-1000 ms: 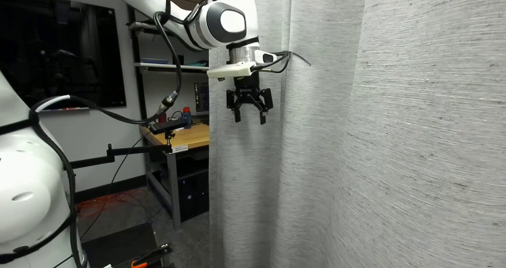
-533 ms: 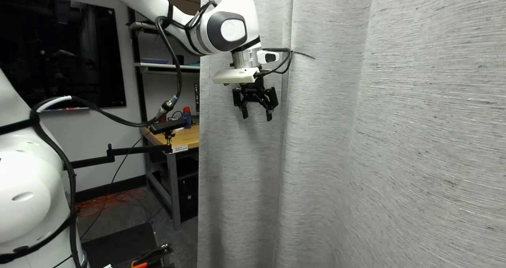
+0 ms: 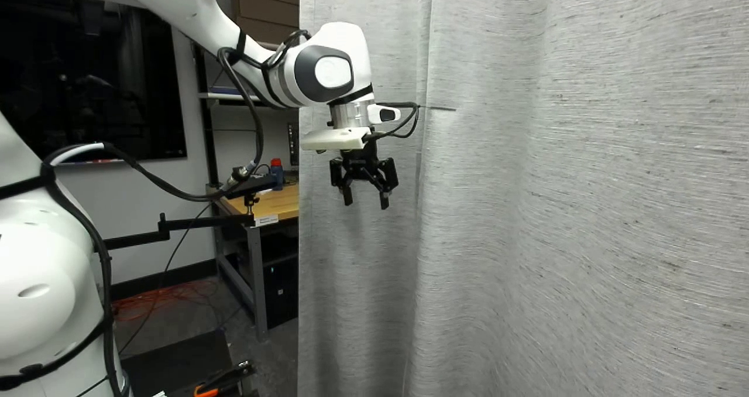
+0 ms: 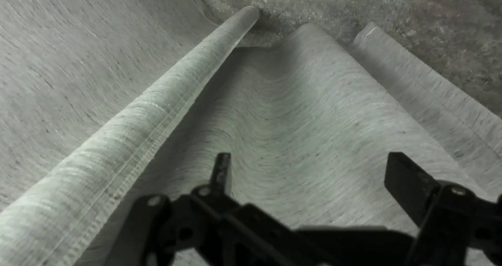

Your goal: Open the curtain

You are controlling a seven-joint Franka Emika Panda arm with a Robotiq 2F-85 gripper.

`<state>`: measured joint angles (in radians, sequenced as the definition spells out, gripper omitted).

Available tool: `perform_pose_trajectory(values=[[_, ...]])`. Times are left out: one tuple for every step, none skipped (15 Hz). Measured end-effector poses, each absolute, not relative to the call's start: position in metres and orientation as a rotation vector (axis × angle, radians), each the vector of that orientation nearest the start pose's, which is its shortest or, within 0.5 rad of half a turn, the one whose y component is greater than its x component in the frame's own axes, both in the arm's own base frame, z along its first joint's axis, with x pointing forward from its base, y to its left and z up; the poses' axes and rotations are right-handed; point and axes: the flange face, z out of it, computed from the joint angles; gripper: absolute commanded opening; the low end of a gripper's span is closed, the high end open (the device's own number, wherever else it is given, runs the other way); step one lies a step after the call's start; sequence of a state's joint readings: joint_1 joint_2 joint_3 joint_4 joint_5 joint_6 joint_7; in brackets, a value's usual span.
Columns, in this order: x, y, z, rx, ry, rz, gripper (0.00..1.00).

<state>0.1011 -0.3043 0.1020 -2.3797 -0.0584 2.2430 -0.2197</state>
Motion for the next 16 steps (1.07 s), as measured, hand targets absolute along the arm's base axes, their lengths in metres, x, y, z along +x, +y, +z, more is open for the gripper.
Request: perform_pose_trajectory(values=[[0.452,0.097,0.450,-3.132,-0.742,-0.253,0.99],[0.448,0.102,0.447,-3.129,-0.765,-0.244,0.97],[0.444,0.110,0.445,-3.122,-0.792,-0.237,0.97],[0.441,0.118,0.443,-3.107,-0.821,-0.232,0.95],[0.438,0.127,0.442,-3.087,-0.848,-0.229,0.96],[0.435,0.136,0.442,-3.065,-0.875,-0.230,0.97],[0.433,0.145,0.443,-3.043,-0.901,-0.231,0.98],[0.430,0.153,0.443,-3.021,-0.929,-0.237,0.99],[0.429,0.161,0.444,-2.999,-0.959,-0.250,1.00],[0.428,0.167,0.446,-2.978,-0.988,-0.270,1.00],[0.428,0.172,0.449,-2.956,-1.014,-0.297,1.00],[0.429,0.177,0.452,-2.933,-1.039,-0.330,1.00],[0.431,0.180,0.456,-2.908,-1.063,-0.366,1.00],[0.434,0.183,0.461,-2.879,-1.090,-0.411,1.00],[0.437,0.185,0.466,-2.851,-1.115,-0.457,1.00],[0.442,0.186,0.471,-2.821,-1.143,-0.510,1.00]])
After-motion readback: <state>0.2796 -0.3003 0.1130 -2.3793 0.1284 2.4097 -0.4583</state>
